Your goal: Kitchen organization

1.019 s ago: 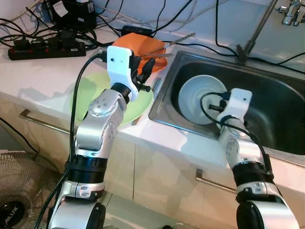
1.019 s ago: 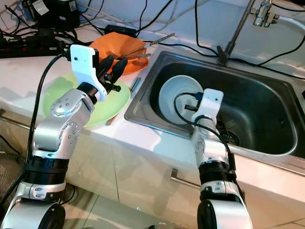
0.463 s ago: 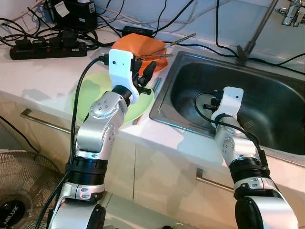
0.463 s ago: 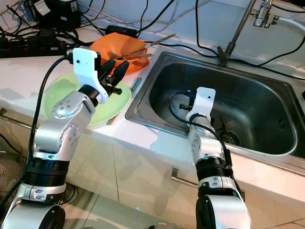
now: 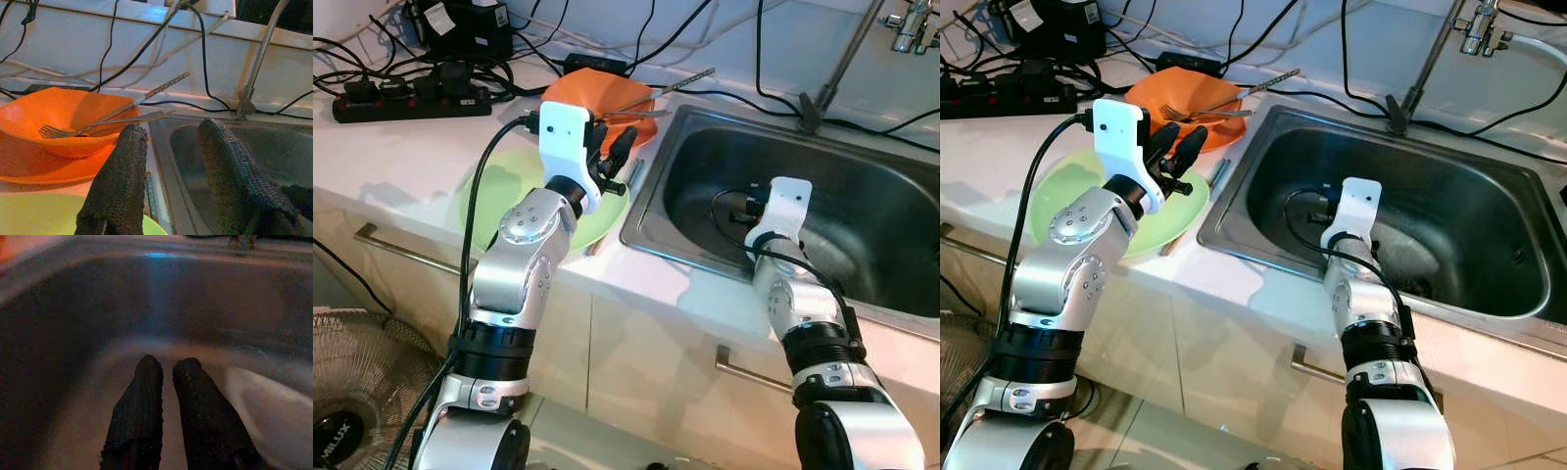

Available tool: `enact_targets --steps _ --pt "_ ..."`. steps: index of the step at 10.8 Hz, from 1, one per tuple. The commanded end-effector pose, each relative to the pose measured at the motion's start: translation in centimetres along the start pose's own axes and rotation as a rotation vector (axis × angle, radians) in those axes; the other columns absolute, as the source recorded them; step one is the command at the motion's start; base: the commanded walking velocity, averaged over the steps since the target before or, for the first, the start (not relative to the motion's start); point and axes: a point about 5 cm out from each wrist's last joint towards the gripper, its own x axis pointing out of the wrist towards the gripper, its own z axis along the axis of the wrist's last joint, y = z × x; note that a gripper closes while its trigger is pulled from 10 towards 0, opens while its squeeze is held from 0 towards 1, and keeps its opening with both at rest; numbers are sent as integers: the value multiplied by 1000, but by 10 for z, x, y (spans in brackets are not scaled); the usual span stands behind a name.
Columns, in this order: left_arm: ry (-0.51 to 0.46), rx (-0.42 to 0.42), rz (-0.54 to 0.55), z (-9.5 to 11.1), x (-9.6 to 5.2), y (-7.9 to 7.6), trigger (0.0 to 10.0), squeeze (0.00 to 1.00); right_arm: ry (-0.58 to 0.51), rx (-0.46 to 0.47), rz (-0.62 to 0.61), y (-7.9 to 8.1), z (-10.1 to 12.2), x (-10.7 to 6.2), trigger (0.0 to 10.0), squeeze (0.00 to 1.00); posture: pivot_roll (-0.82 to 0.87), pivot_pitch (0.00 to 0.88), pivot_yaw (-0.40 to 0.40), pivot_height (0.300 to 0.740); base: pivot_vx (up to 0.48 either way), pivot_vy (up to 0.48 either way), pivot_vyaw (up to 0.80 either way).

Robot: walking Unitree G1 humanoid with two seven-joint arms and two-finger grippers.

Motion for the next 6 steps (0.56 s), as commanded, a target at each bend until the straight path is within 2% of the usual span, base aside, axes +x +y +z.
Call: enact_targets --steps 1,3,4,5,6 --pt "-9 27 14 5 -1 4 10000 0 -159 34 95 15 32 -4 10000 0 -56 36 -93 740 0 0 0" --pt "-23 50 81 11 -3 24 10000 0 -252 87 190 30 49 -13 10000 0 -54 41 -94 740 0 0 0" --pt "-24 70 131 15 -9 42 10000 0 -280 124 257 39 52 -21 10000 0 -50 46 -96 740 0 0 0" --pt "-21 79 179 18 -17 57 10000 0 -275 129 302 44 45 -28 10000 0 -47 47 -96 740 0 0 0" --pt "-18 88 237 22 -32 75 10000 0 -234 147 298 45 31 -32 10000 0 -39 51 -97 740 0 0 0"
